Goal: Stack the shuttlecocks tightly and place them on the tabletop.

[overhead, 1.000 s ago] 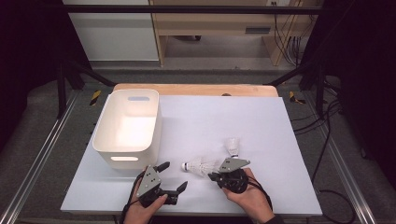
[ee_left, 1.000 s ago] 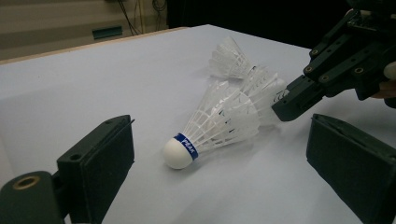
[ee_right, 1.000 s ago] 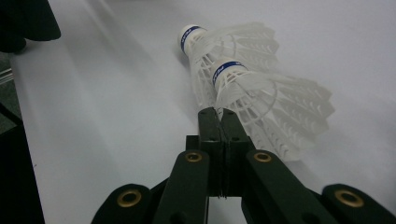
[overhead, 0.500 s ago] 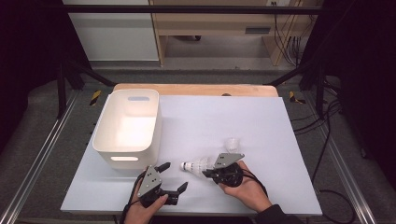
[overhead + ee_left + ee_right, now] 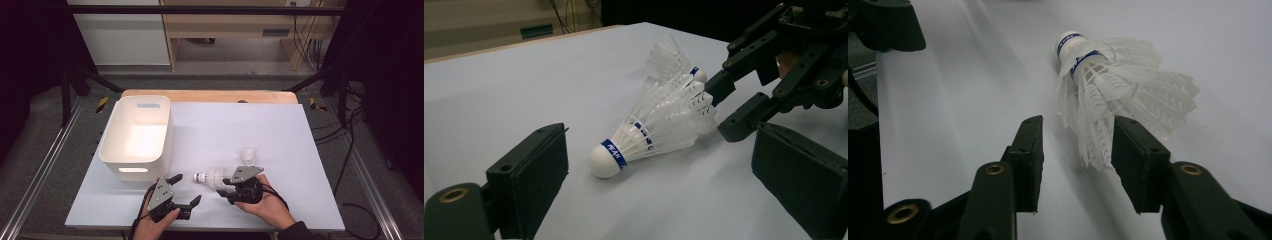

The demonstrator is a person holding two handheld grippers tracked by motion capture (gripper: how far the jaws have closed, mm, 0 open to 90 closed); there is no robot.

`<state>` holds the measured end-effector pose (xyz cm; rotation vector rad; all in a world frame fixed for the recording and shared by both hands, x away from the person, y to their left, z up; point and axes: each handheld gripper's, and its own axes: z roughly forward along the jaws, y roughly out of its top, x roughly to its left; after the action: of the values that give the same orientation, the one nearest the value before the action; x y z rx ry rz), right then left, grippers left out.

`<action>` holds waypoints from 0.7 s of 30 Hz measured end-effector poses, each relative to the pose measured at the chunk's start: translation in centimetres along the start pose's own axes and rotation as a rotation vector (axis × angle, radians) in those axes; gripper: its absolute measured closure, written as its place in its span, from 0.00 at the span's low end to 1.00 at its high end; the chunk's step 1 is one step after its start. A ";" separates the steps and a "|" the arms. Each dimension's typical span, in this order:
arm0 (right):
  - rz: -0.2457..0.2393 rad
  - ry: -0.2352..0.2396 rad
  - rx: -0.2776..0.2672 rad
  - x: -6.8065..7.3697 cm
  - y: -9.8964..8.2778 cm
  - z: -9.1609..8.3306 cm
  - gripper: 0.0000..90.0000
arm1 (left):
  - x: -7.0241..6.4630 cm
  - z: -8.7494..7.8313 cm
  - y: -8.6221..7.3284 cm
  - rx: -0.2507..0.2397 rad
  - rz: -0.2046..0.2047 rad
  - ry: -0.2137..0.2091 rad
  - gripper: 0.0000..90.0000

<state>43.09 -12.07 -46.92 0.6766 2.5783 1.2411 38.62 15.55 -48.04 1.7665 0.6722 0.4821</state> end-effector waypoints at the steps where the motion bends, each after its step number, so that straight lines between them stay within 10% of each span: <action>1: -0.001 -0.004 0.001 0.0 0.0 -0.1 0.58 | 0.0 0.0 0.0 0.000 0.000 0.000 0.09; 14: 0.007 -0.101 -0.003 -0.2 0.4 -2.6 0.21 | -0.1 0.0 0.0 -0.006 -0.002 0.000 0.09; 21: 0.016 -0.184 -0.038 -2.7 1.8 -5.0 0.15 | -0.2 0.0 0.0 -0.005 0.000 0.000 0.09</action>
<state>44.20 -15.89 -42.41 0.7662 2.3995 1.1704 38.51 15.39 -48.05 1.7620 0.6703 0.4829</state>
